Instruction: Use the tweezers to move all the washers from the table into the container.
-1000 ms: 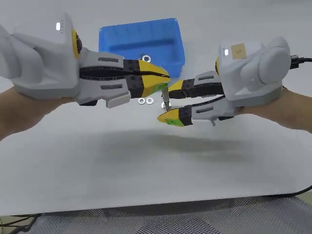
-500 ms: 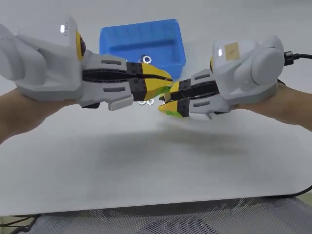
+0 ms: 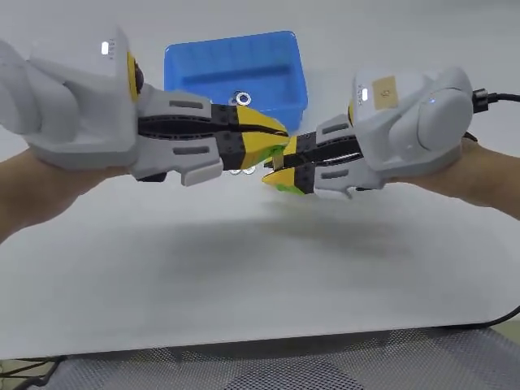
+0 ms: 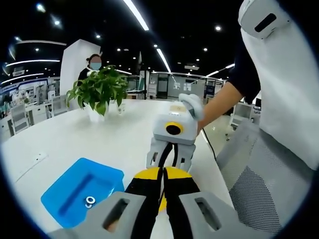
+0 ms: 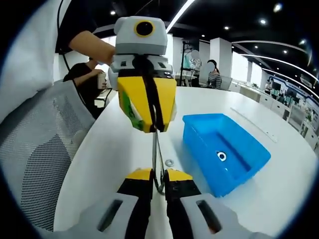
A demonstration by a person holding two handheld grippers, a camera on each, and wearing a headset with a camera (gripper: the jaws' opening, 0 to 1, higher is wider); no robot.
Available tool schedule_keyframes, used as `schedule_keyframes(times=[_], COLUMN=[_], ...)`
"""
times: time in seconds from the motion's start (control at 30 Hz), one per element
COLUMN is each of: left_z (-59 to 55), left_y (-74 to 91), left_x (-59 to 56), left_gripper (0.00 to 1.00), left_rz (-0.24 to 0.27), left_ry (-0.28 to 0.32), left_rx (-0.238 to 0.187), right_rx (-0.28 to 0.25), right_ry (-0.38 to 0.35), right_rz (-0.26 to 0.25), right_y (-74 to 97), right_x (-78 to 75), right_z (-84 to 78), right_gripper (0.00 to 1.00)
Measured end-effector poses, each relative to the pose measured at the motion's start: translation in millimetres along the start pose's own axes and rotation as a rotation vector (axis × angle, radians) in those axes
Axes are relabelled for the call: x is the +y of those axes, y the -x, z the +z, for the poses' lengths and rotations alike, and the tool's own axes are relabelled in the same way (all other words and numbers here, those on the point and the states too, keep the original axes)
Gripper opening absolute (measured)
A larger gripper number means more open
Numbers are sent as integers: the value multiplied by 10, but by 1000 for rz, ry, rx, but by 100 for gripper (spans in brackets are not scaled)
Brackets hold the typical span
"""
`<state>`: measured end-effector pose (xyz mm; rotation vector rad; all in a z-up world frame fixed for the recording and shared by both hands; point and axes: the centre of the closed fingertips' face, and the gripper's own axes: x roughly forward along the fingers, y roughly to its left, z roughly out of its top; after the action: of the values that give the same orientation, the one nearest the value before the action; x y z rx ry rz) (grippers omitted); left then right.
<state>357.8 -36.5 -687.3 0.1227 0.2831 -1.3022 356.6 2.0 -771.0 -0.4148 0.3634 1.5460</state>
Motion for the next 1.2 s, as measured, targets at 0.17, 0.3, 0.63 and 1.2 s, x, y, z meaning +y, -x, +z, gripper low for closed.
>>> schedule_keyframes(times=[0.17, 0.3, 0.63, 1.2], left_z=[-12, -7, 66, 78], left_y=[30, 74, 169, 444], left_x=[22, 17, 46, -109], left_gripper=[5, 6, 16, 27], left_rz=[14, 22, 75, 157], left_ry=[-16, -14, -21, 2], left_rx=[10, 11, 5, 40], right_rx=[-7, -9, -3, -9], right_ry=[-7, -5, 2, 10], right_rz=[8, 8, 7, -18], right_y=[-24, -40, -34, 187], right_x=[25, 38, 51, -78], right_z=[18, 35, 81, 324], right_gripper=[9, 9, 9, 9])
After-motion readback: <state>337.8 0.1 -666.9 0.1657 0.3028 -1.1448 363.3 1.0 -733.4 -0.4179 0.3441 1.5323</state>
